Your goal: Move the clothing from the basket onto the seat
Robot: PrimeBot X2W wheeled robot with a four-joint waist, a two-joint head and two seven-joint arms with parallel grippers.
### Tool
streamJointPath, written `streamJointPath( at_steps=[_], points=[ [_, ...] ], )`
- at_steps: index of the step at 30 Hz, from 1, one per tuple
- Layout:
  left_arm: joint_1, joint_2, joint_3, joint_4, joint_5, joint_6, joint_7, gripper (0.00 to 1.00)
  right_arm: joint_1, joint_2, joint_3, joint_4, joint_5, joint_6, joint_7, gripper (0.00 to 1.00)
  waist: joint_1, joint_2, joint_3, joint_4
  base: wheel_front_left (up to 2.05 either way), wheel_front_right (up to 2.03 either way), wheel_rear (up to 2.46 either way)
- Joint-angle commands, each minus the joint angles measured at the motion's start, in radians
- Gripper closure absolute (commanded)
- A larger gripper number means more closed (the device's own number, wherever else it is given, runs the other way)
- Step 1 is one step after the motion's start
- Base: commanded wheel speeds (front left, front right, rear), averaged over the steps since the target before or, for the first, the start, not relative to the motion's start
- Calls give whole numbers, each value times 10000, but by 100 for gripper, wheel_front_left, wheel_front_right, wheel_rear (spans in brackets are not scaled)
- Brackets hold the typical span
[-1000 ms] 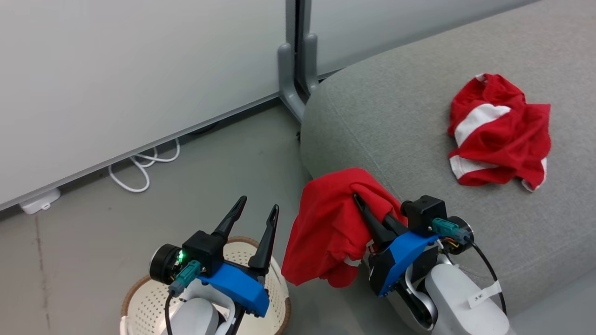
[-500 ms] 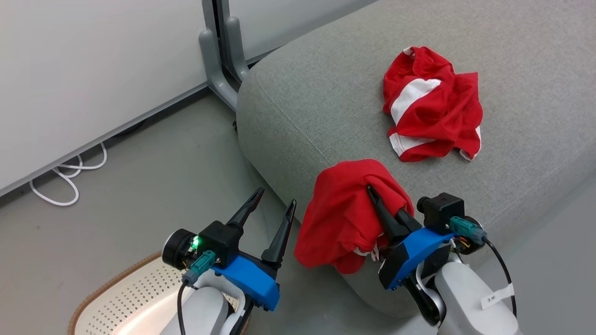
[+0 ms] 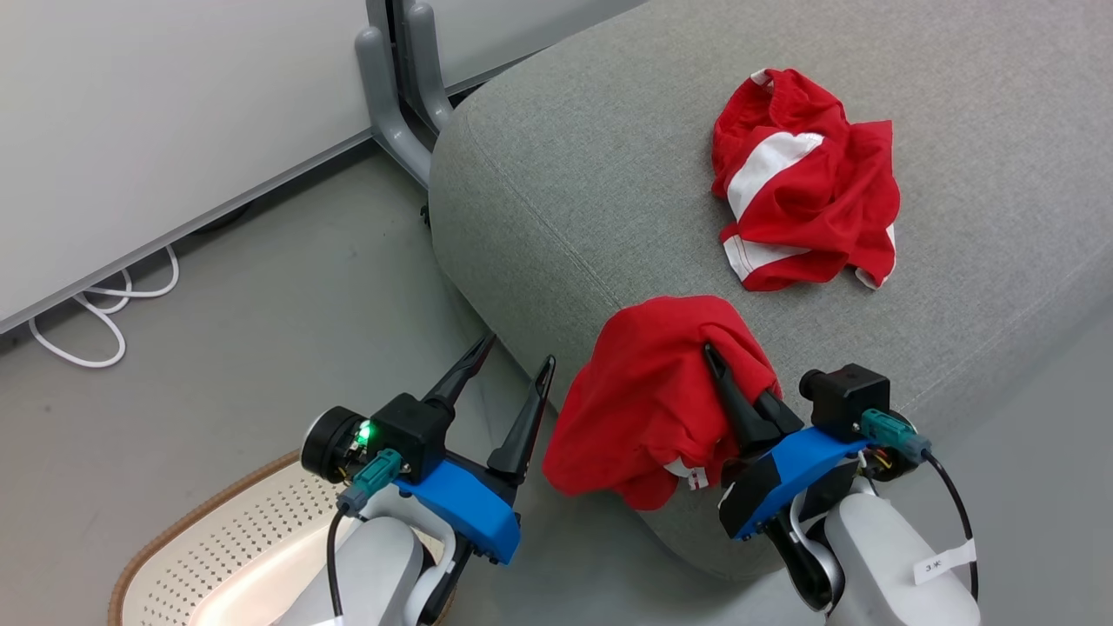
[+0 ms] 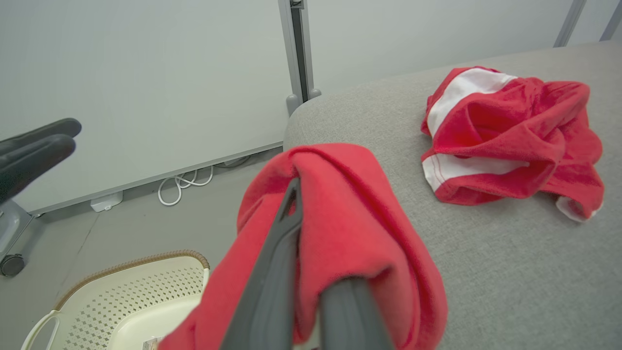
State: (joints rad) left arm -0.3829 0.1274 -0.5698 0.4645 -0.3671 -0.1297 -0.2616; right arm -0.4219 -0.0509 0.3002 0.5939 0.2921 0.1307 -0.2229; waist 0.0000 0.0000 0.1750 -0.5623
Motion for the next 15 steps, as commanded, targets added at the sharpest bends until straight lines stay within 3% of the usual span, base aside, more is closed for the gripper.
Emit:
streamJointPath(
  at_steps=[1, 6, 12, 15],
  points=[
    [-33, 88, 66, -46, 12, -9, -49, 0, -7, 9, -24, -54, 65, 1, -55, 100, 0, 0, 34, 2, 0, 0, 0],
    [12, 294, 243, -172, 256, -9, -49, 0, -844, 6, -364, -63, 105, 1, 89, 100, 0, 0, 368, -33, 0, 0, 0],
    [-75, 643, 383, -523, 572, -9, -49, 0, -2727, -63, -1715, -345, -599, 1, 667, 100, 0, 0, 1073, -103, 0, 0, 0],
    [-198, 869, 447, -808, 725, -9, -49, 0, -3725, -426, -2275, -509, -751, 1, 951, 100, 0, 0, 1594, -128, 0, 0, 0]
  ],
)
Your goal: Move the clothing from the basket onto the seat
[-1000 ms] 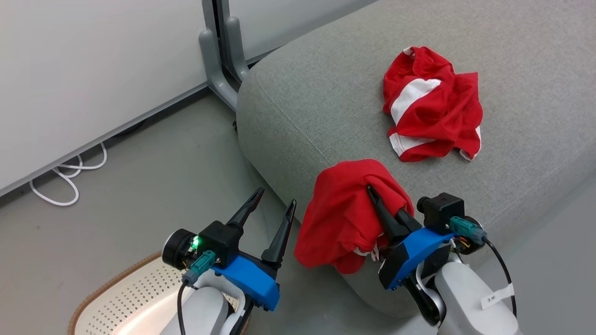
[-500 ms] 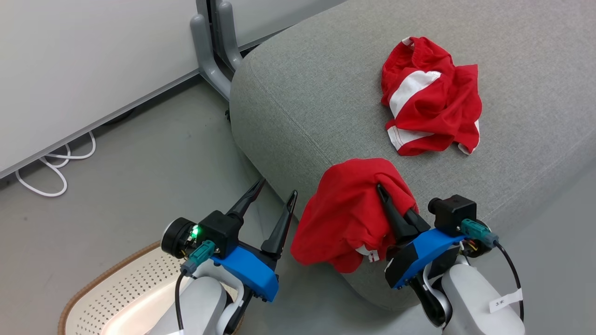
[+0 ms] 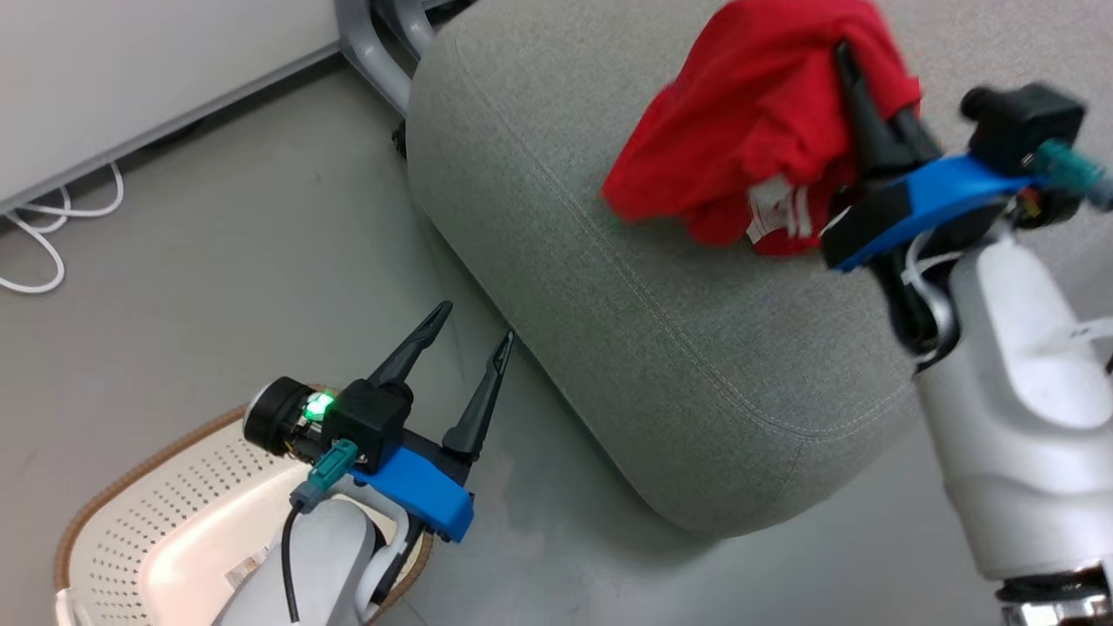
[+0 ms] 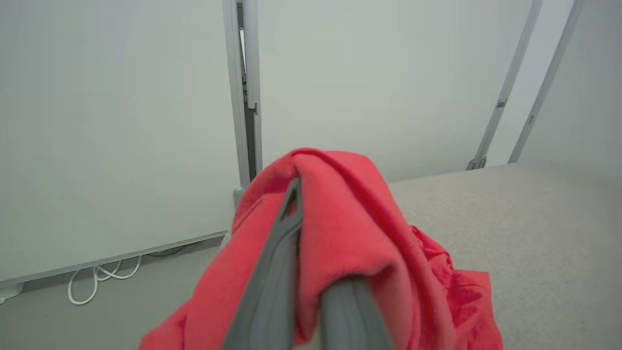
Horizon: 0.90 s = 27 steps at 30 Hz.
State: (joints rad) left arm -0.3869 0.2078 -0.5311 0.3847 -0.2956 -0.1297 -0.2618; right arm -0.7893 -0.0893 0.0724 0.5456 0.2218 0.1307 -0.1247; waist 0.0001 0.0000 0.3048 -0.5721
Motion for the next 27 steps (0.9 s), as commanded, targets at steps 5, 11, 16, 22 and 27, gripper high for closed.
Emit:
streamJointPath(
  at_steps=[5, 11, 16, 22, 27],
  points=[
    [-346, 535, 177, -660, 362, 95, -47, 0, -1478, -582, -962, -26, 328, 1, 107, 100, -1, 0, 1316, -58, 0, 0, 0],
    [-764, 1027, -15, -1722, 659, 74, 355, 0, -2851, -1635, -2941, 434, 573, 3, -297, 100, -1, 0, 2618, 371, 0, 0, 0],
    [-1003, 1443, -58, -2877, 839, 71, 810, 0, -3327, -2139, -4250, 1259, 496, 1, -460, 100, -1, 0, 3568, 648, 0, 0, 0],
    [-1234, 1879, -131, -4078, 1042, 63, 1460, 0, -3415, -2070, -5123, 2351, 661, 1, -798, 100, -1, 0, 4506, 848, 0, 0, 0],
    [-1098, 2109, -129, -4721, 988, 111, 1781, 0, -3383, -1852, -5266, 3427, 404, 1, -1024, 100, -1, 0, 4832, 855, 0, 0, 0]
  ],
)
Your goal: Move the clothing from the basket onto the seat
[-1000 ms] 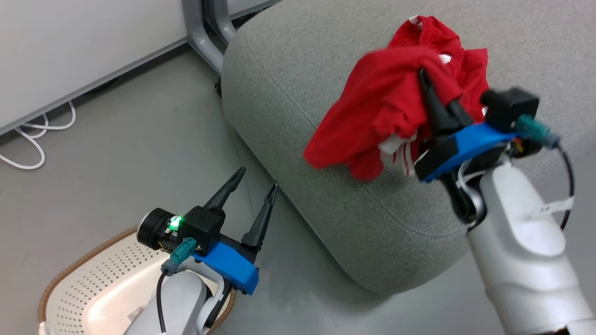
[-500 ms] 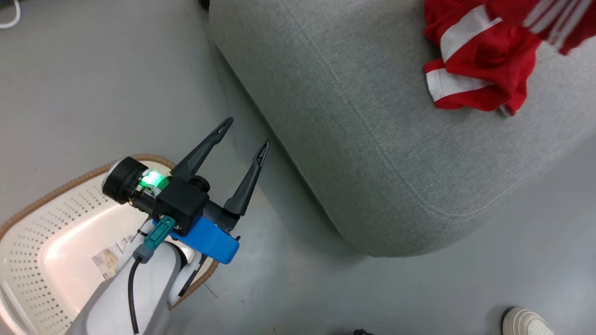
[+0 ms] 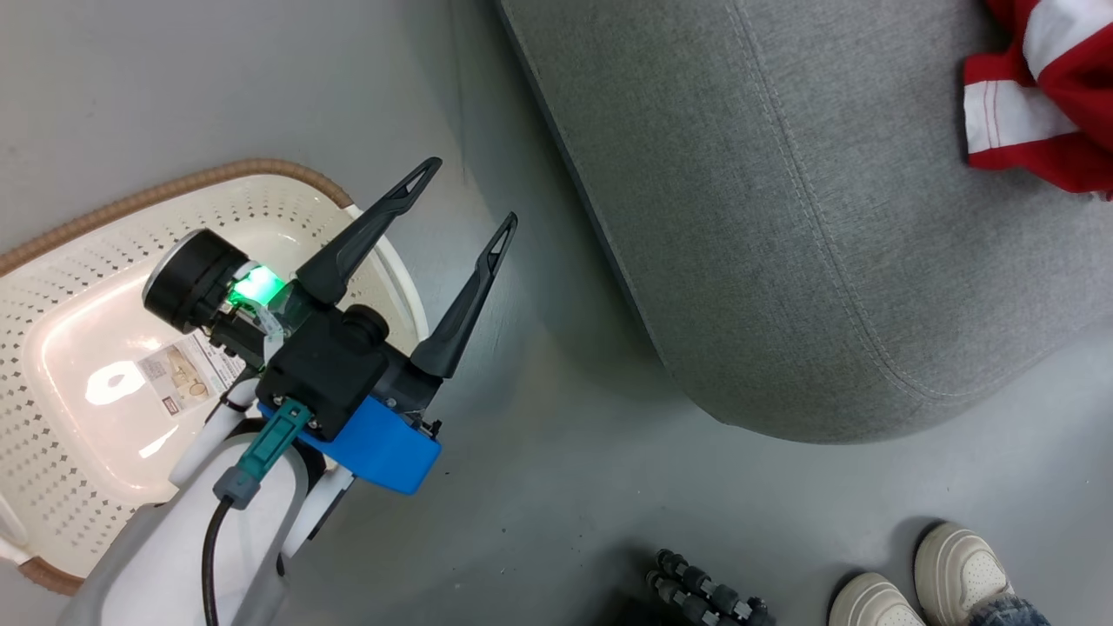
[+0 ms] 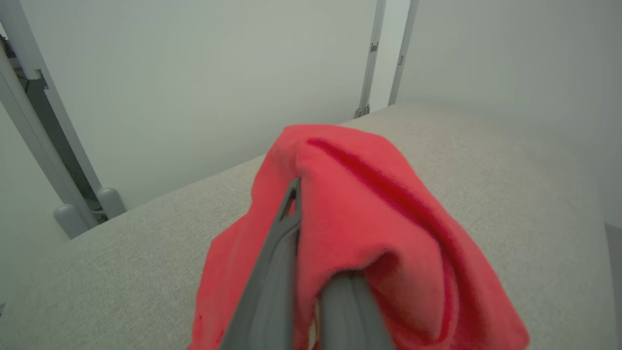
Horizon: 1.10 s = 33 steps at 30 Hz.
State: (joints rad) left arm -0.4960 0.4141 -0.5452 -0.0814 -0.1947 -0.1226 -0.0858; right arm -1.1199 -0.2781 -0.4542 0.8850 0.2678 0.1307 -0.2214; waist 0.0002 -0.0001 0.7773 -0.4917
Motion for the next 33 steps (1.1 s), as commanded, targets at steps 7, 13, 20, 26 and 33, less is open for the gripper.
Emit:
streamJointPath(
  at_steps=[7, 13, 20, 26, 33],
  points=[
    [-15, 25, -75, -256, -95, 80, 133, 0, -206, 113, 137, 1248, -357, 1, -235, 100, -2, 1, 211, 185, 0, 0, 0],
    [-183, -14, -132, -216, -149, 72, 51, 0, -301, -13, 196, 1582, -556, 1, -370, 52, -2, 1, 196, 305, 0, 0, 0],
    [-224, -104, -181, -35, -238, 128, -127, 0, -224, -166, 151, 1723, -592, 1, -434, 0, -2, 1, 107, 400, 0, 0, 0],
    [-291, -261, -229, 150, -315, 157, -380, 0, 38, -208, 94, 1669, -768, 1, -449, 0, -2, 1, -132, 516, 0, 0, 0],
    [-415, -593, -309, 692, -513, 160, -873, 0, 611, -162, 119, 1392, -928, 1, -451, 0, -2, 1, -702, 834, 0, 0, 0]
  ],
)
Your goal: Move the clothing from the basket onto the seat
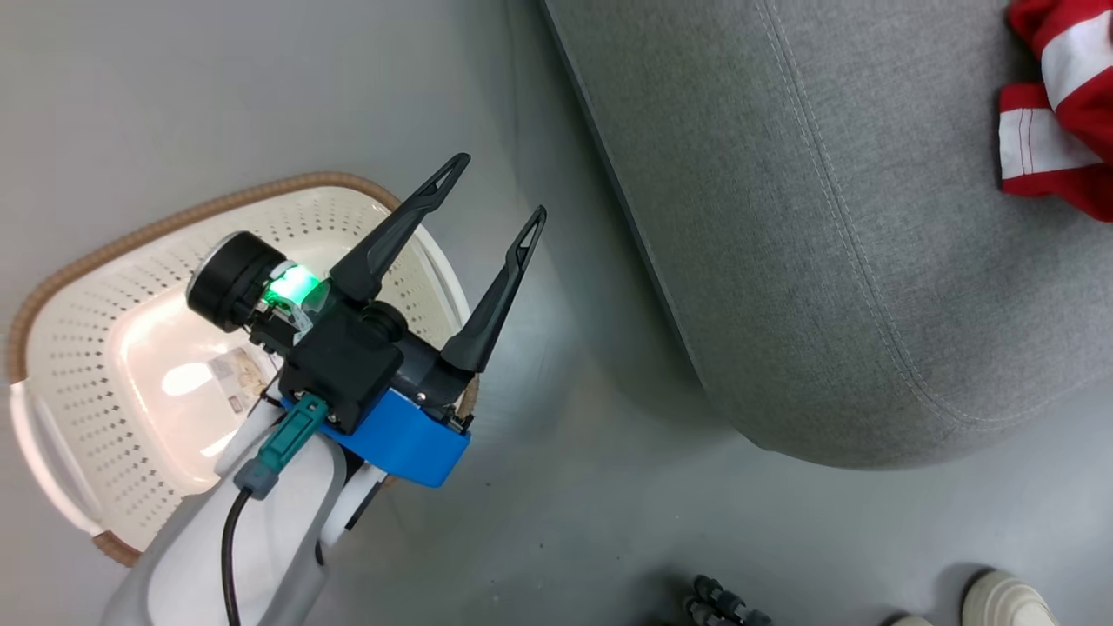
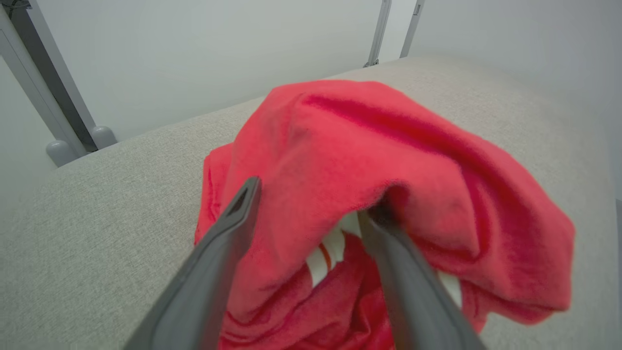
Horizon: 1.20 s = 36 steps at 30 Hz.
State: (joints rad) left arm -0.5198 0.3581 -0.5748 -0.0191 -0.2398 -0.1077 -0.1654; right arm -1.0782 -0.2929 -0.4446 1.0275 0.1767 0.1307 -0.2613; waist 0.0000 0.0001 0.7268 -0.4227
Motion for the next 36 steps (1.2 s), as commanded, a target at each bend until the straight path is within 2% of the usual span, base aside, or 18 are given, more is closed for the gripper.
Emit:
streamJointPath(
  at_steps=[1, 12, 17, 23, 28, 36],
  points=[
    [-185, -101, -15, 204, -106, 13, -184, 0, 292, -32, 49, -64, -38, 1, -52, 0, 0, -1, -325, 213, 0, 0, 0],
    [580, -1109, 341, 2027, -1014, 7, -982, 0, 2163, -255, 822, -879, -26, 1, -54, 0, 0, -1, -2625, 1225, 0, 0, 0],
    [1475, -1619, 1018, 2227, -1356, -43, -1004, 0, 3267, -202, 1304, -1525, 87, 1, -47, 0, 0, -1, -3852, 1631, 0, 0, 0],
    [2613, -2071, 1965, 2220, -1374, -135, -1007, 0, 4997, 54, 1844, -2940, 269, 1, 195, 0, 0, -1, -4966, 2070, 0, 0, 0],
    [3411, -2354, 2848, 2331, -1227, -166, -1007, 0, 6484, 512, 2094, -4544, -22, 1, 485, 0, 0, -1, -5749, 2351, 0, 0, 0],
    [4263, -2685, 4038, 2694, -1170, -219, -1008, 0, 8536, 1757, 2354, -7257, -706, 1, 1008, 0, 0, -1, -6668, 2953, 0, 0, 0]
  ],
)
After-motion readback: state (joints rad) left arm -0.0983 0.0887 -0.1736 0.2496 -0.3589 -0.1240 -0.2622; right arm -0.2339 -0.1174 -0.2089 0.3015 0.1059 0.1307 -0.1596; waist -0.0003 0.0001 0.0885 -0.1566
